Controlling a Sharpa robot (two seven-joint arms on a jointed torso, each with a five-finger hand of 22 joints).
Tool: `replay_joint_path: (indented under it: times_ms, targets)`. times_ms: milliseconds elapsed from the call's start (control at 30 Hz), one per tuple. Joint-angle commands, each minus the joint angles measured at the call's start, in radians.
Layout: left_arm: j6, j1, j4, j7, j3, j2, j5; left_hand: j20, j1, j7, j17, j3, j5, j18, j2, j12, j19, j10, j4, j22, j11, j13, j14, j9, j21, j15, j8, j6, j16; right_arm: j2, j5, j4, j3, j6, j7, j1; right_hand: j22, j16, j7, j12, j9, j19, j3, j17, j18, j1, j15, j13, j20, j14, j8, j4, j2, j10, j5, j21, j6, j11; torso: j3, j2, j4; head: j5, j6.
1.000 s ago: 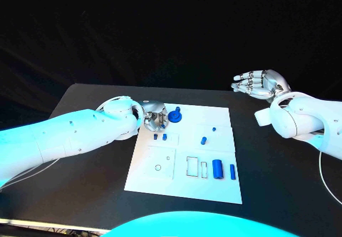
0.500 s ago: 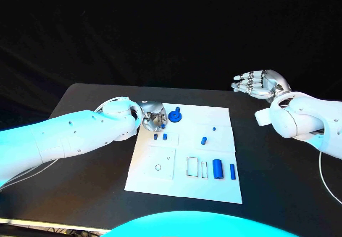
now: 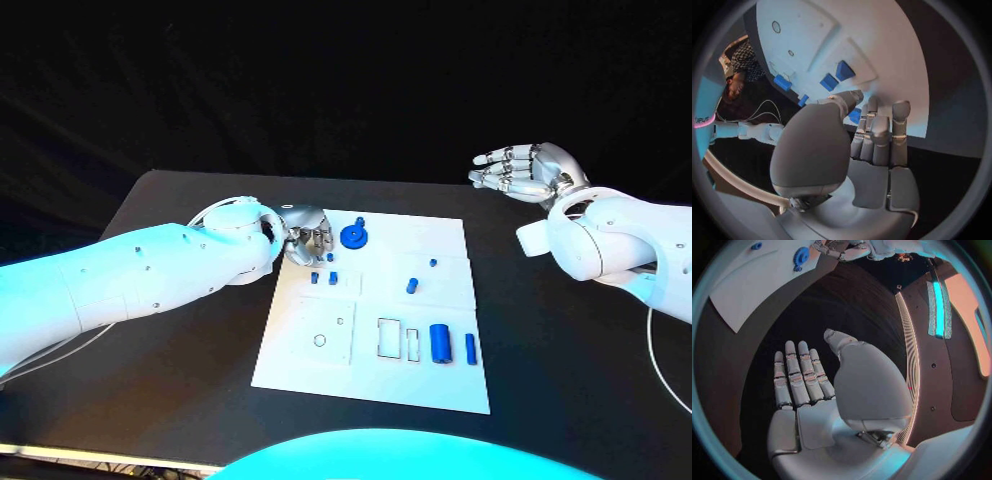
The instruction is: Assemble the parts on the task board
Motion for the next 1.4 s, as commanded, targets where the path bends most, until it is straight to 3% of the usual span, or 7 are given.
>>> replay_joint_path:
  times_ms: [33, 333, 667, 733, 867, 1067, 1400]
  targets:
    - [0.013, 0.000, -0.006, -0.012, 0.000, -0.008, 0.004, -0.001, -0.005, -0.002, -0.002, -0.004, -0.001, 0.004, -0.003, -0.008, -0.006, 0.006, -0.002, -0.002, 0.001, -0.001, -0.005, -0.002, -0.007, 0.000, -0.005, -0.007, -0.004, -0.001, -0.076, -0.004, 0.000, 0.062, -0.030, 0.000, 0.007, 0.010, 0.054, -0.014, -0.003, 0.044, 0.007, 0.001, 0.012, 0.014, -0.009, -0.003, -0.002, 0.039, 0.000, -0.018, 0.001, -0.001, 0.000, 0.019, 0.010, -0.008, 0.0001, 0.000, 0.0002, -0.002, 0.001]
    - [-0.086, 0.001, -0.035, 0.020, 0.016, -0.046, 0.086, -0.002, 0.031, 0.017, -0.017, 0.022, 0.003, 0.005, 0.019, -0.020, -0.003, 0.018, -0.025, -0.002, 0.002, 0.005, -0.009, 0.008, -0.005, 0.000, 0.018, 0.048, -0.008, 0.000, -0.387, -0.002, 0.000, 0.206, -0.099, -0.001, 0.042, 0.079, 0.012, -0.066, -0.007, 0.281, 0.107, 0.028, 0.014, 0.059, -0.071, -0.004, -0.068, 0.202, 0.001, -0.094, 0.001, 0.081, -0.001, 0.143, 0.078, -0.048, 0.0006, -0.001, -0.0007, -0.024, 0.010]
    - [-0.200, 0.002, -0.024, 0.201, 0.046, -0.113, 0.687, 0.005, 0.018, 0.031, -0.335, 0.020, 0.002, 0.030, 0.027, 0.003, -0.130, 0.012, -0.045, -0.147, 0.016, 0.033, -0.188, 0.020, -0.121, 0.011, 0.044, 0.085, -0.189, -0.005, -0.811, 0.046, 0.000, 0.225, -0.210, -0.016, 0.312, 0.390, -0.029, -0.187, -0.026, 0.470, 0.054, 0.249, 0.008, 0.037, -0.176, -0.001, -0.197, 0.558, -0.045, -0.165, 0.012, 0.255, 0.000, 0.514, 0.202, -0.107, 0.0007, 0.000, -0.0014, -0.069, 0.022]
    - [-0.163, 0.002, -0.012, 0.256, 0.047, -0.127, 0.819, 0.011, 0.008, 0.042, -0.359, 0.019, 0.003, 0.030, 0.025, -0.011, -0.133, -0.021, -0.041, -0.153, 0.028, 0.028, -0.200, 0.016, -0.131, 0.020, 0.034, 0.063, -0.206, -0.005, -0.871, 0.060, 0.000, 0.206, -0.223, -0.024, 0.354, 0.486, -0.028, -0.220, -0.030, 0.464, 0.068, 0.315, 0.008, 0.018, -0.172, 0.000, -0.198, 0.555, -0.061, -0.160, 0.006, 0.256, 0.000, 0.560, 0.213, -0.104, 0.0013, 0.000, -0.0018, -0.076, 0.024]
    - [-0.073, 0.002, 0.027, 0.350, 0.048, -0.157, 1.013, 0.028, -0.016, 0.059, -0.365, 0.003, 0.001, 0.029, 0.024, -0.025, -0.136, -0.060, -0.029, -0.167, 0.047, 0.022, -0.209, 0.016, -0.153, 0.037, 0.030, 0.035, -0.218, -0.005, -0.966, 0.089, -0.001, 0.207, -0.256, -0.040, 0.463, 0.986, -0.022, -0.268, -0.031, 0.493, 0.105, 0.735, 0.005, -0.008, -0.153, 0.000, -0.185, 0.561, -0.091, -0.147, -0.018, 0.209, -0.001, 0.677, 0.216, -0.093, 0.0004, 0.002, -0.0006, -0.093, 0.029]
    - [-0.041, 0.001, 0.071, 0.396, 0.048, -0.181, 1.129, 0.030, -0.018, 0.058, -0.365, -0.005, 0.002, 0.031, 0.026, -0.024, -0.135, -0.063, -0.028, -0.173, 0.047, 0.021, -0.210, 0.018, -0.161, 0.037, 0.033, 0.032, -0.218, 0.007, -1.044, 0.101, -0.004, 0.231, -0.298, -0.056, 0.654, 1.152, -0.021, -0.267, -0.025, 0.595, 0.115, 0.891, -0.026, -0.011, -0.149, 0.001, -0.179, 0.567, -0.096, -0.141, -0.024, 0.197, -0.002, 0.865, 0.220, -0.090, -0.0009, 0.001, 0.0010, -0.095, 0.029]
    - [-0.068, 0.000, 0.099, 0.412, 0.043, -0.201, 1.195, 0.032, -0.008, 0.070, -0.366, -0.009, 0.005, 0.031, 0.036, -0.024, -0.125, -0.076, -0.037, -0.179, 0.055, 0.019, -0.208, 0.019, -0.165, 0.042, 0.034, 0.015, -0.217, 0.036, -1.127, 0.100, -0.006, 0.268, -0.374, -0.071, 0.759, 1.224, -0.023, -0.264, -0.019, 0.650, 0.103, 0.962, -0.047, -0.031, -0.151, 0.002, -0.173, 0.570, -0.098, -0.126, -0.042, 0.198, -0.003, 0.966, 0.222, -0.092, -0.0005, 0.000, 0.0016, -0.084, 0.028]
